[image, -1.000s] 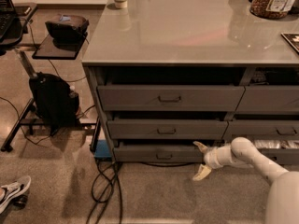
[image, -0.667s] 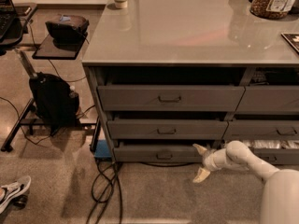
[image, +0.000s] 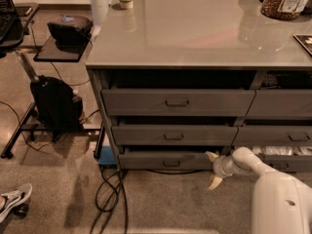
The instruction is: Open bottom drawer
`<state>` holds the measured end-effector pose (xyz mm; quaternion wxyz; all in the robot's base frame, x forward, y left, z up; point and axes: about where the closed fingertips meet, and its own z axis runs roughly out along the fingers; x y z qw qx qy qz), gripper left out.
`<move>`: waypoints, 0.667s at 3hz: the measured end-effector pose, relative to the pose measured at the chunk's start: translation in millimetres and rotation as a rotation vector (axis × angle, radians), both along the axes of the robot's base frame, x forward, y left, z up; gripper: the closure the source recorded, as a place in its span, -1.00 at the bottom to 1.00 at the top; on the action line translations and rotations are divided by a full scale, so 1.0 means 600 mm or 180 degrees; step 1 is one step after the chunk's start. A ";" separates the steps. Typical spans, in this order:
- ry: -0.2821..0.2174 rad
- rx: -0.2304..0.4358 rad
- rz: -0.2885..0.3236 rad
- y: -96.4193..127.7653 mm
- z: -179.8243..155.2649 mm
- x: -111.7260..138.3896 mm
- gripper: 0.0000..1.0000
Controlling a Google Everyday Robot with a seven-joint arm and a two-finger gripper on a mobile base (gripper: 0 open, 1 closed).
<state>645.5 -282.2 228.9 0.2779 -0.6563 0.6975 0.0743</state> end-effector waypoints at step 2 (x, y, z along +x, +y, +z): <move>-0.0179 -0.0137 -0.0146 -0.045 -0.042 0.073 -1.00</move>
Offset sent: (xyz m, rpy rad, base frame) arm 0.0801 -0.0497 -0.0319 -0.0647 -0.1149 -0.0735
